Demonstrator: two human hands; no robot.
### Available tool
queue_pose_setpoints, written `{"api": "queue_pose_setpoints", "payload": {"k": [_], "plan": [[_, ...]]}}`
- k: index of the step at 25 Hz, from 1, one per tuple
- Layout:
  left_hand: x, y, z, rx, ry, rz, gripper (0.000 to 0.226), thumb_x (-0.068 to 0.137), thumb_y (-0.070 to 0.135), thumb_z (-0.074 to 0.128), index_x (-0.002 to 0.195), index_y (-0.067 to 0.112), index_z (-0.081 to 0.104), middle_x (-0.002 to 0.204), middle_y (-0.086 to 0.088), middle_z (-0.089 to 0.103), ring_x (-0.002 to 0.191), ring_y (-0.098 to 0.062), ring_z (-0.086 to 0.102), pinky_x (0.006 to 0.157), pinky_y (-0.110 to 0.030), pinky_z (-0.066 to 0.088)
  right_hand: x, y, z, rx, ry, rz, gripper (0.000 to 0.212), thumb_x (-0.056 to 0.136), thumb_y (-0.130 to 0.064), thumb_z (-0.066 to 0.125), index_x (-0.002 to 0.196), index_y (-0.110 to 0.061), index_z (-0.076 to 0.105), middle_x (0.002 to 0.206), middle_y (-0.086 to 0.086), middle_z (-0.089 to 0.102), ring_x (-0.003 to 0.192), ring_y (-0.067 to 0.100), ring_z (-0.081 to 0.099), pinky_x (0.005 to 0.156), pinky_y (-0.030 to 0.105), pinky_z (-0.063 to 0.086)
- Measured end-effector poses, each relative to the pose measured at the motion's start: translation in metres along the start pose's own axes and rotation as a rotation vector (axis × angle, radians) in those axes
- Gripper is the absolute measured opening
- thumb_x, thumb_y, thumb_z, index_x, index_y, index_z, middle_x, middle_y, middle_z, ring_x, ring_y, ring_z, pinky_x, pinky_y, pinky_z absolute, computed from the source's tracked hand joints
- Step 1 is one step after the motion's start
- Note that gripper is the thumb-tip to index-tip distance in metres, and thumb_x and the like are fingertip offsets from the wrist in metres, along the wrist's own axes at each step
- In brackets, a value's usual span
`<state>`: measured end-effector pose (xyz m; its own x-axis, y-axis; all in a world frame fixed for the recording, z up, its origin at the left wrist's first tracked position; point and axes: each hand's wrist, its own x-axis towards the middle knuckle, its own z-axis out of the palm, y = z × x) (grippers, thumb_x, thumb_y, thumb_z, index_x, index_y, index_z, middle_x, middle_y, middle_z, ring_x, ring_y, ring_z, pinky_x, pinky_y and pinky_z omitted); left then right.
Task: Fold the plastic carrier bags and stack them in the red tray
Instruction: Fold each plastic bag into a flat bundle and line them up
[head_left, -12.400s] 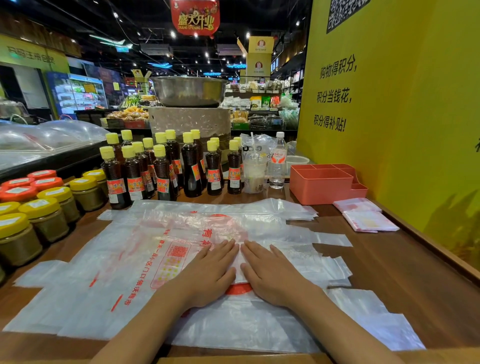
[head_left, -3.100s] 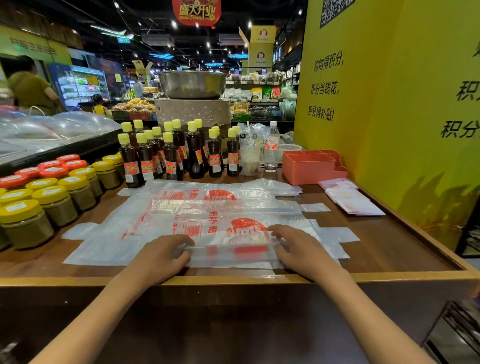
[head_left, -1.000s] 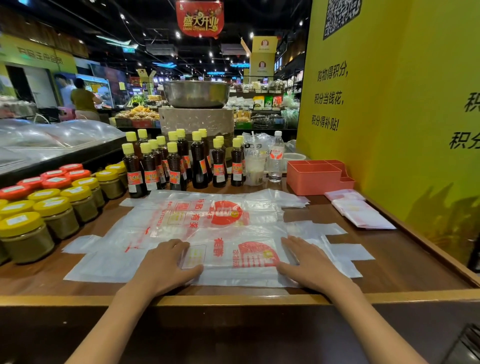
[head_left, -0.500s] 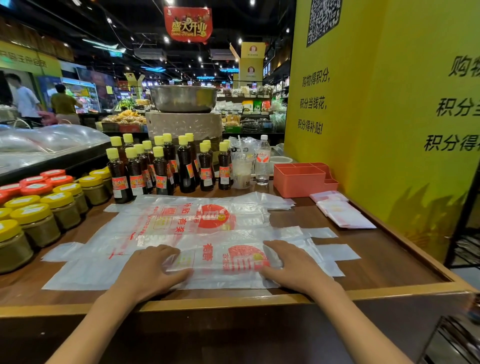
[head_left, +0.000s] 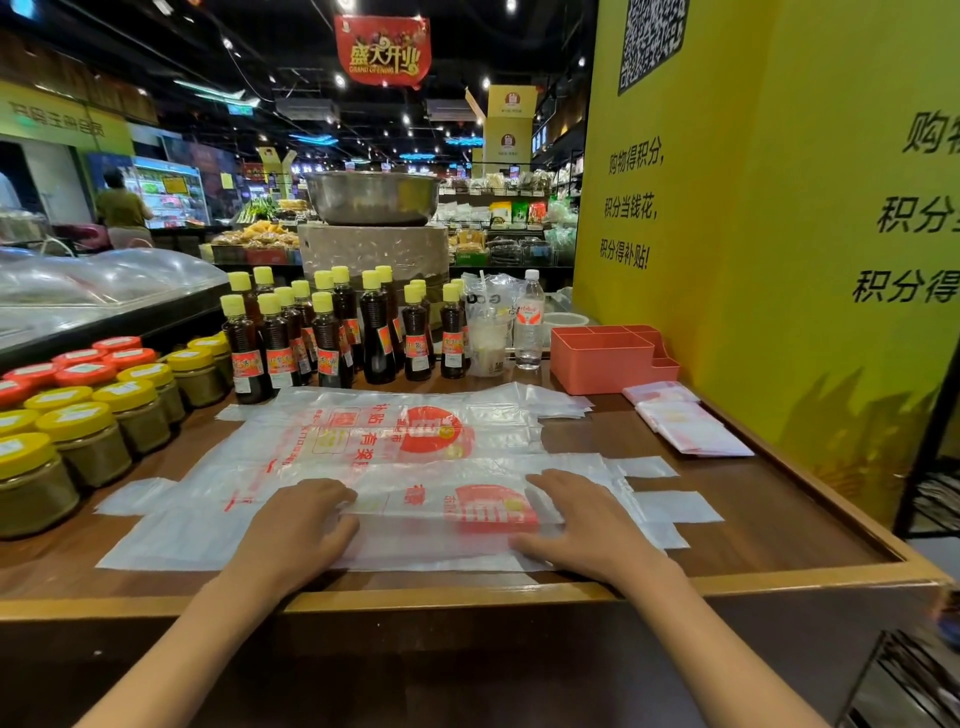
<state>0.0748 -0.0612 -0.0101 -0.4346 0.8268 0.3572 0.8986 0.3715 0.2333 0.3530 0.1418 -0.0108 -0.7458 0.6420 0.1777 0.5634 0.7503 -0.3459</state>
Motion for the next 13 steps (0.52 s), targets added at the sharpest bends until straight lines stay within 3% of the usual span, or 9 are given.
{"api": "queue_pose_setpoints", "payload": {"k": [5,9,11,13], "plan": [[-0.004,0.000,0.001,0.032,0.236,-0.023,0.014,0.087,0.028,0.070,0.096,0.020,0.076,0.094,0.004,0.073,0.089,-0.016,0.062,0.084,-0.035,0.047,0.001,0.000,-0.002,-0.024,0.189,-0.048,0.037,0.094,-0.030,0.058,0.130,-0.026,0.062,0.132,-0.008,0.063,0.124,0.014,0.054,0.103,0.027,0.041],[-0.009,0.005,-0.003,0.066,0.336,-0.012,0.004,0.084,0.024,0.071,0.084,0.020,0.070,0.080,0.003,0.071,0.074,-0.016,0.059,0.082,-0.039,0.047,-0.004,-0.003,-0.002,-0.110,0.428,-0.104,0.030,0.090,-0.026,0.066,0.120,-0.024,0.069,0.109,-0.008,0.073,0.107,0.020,0.064,0.092,0.032,0.047],[-0.010,0.004,-0.002,0.059,0.380,0.001,0.007,0.086,0.027,0.067,0.085,0.020,0.068,0.080,0.003,0.071,0.074,-0.017,0.060,0.082,-0.040,0.047,-0.004,-0.001,0.000,-0.168,0.566,-0.165,0.030,0.082,-0.022,0.077,0.112,-0.022,0.072,0.095,-0.007,0.075,0.091,0.022,0.068,0.089,0.037,0.051],[-0.011,0.002,-0.003,0.057,0.398,-0.001,0.013,0.088,0.030,0.065,0.094,0.019,0.069,0.087,0.001,0.072,0.081,-0.020,0.064,0.083,-0.041,0.049,-0.004,0.001,0.002,-0.179,0.662,-0.236,0.030,0.080,-0.021,0.079,0.110,-0.020,0.073,0.094,-0.006,0.076,0.083,0.018,0.069,0.091,0.040,0.050]]}}
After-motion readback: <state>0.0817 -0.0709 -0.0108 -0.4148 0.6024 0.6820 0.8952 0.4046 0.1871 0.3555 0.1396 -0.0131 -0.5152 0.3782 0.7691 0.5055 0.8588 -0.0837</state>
